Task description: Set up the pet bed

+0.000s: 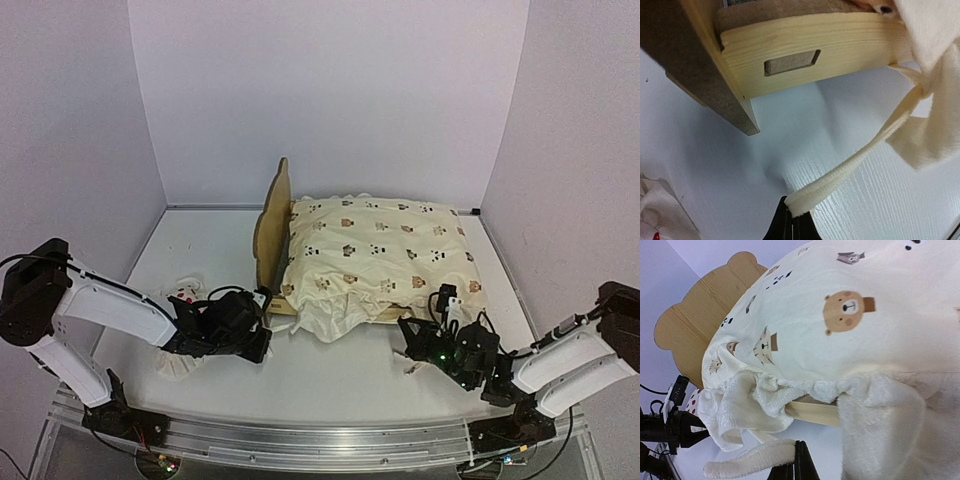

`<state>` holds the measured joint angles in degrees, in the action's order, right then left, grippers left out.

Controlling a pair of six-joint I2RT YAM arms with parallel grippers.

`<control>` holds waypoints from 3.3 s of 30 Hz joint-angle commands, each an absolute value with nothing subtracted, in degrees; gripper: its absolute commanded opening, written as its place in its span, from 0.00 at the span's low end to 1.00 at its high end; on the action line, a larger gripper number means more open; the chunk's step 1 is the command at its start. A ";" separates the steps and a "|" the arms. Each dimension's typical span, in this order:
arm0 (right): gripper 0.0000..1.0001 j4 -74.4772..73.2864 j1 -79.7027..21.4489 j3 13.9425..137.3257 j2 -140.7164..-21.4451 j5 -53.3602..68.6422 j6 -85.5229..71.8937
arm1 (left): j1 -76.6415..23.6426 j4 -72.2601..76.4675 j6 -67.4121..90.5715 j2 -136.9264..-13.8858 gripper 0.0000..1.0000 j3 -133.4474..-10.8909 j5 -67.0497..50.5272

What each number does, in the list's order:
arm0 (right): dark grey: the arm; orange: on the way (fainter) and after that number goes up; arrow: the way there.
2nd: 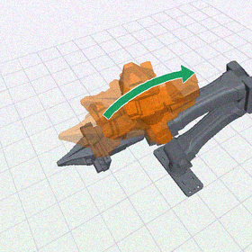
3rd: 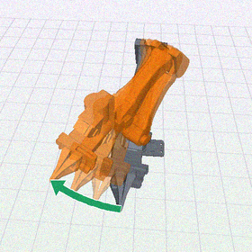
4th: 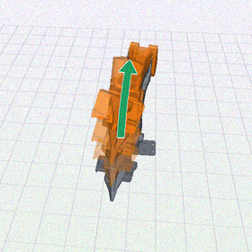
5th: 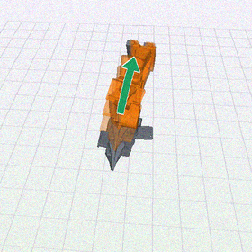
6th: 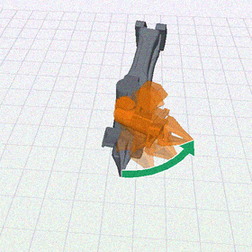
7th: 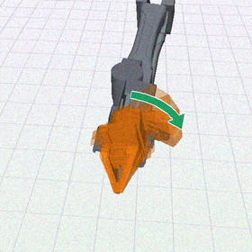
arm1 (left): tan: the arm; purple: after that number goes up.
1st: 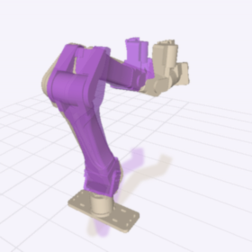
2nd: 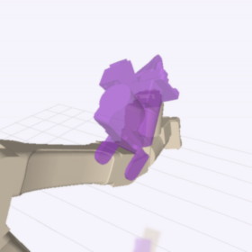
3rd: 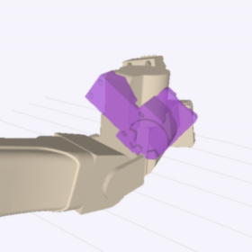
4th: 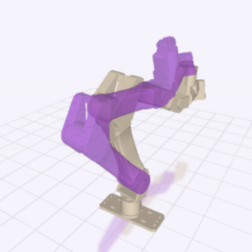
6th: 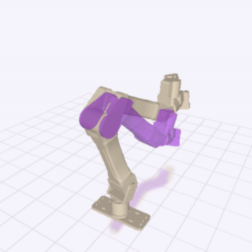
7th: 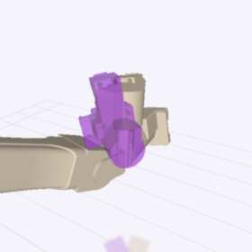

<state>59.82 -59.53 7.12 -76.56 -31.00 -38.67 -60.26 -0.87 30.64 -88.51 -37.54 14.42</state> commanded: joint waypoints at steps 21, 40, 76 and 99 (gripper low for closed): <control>0.34 46.35 -59.44 15.72 -76.66 -23.74 -25.82 | -46.67 -11.50 30.33 -87.54 0.00 -45.63 16.95; 0.44 11.11 -54.72 29.37 -74.35 -41.06 -18.65 | -44.31 -11.06 28.61 -91.88 0.00 -47.52 16.42; 0.60 -4.53 -48.74 38.24 -64.26 -16.57 -20.97 | -32.40 -12.91 20.46 -73.25 0.72 -46.83 2.56; 0.93 -25.62 -34.75 53.73 -66.68 -33.36 -20.98 | -39.81 -8.19 15.14 -84.17 0.90 -59.78 13.83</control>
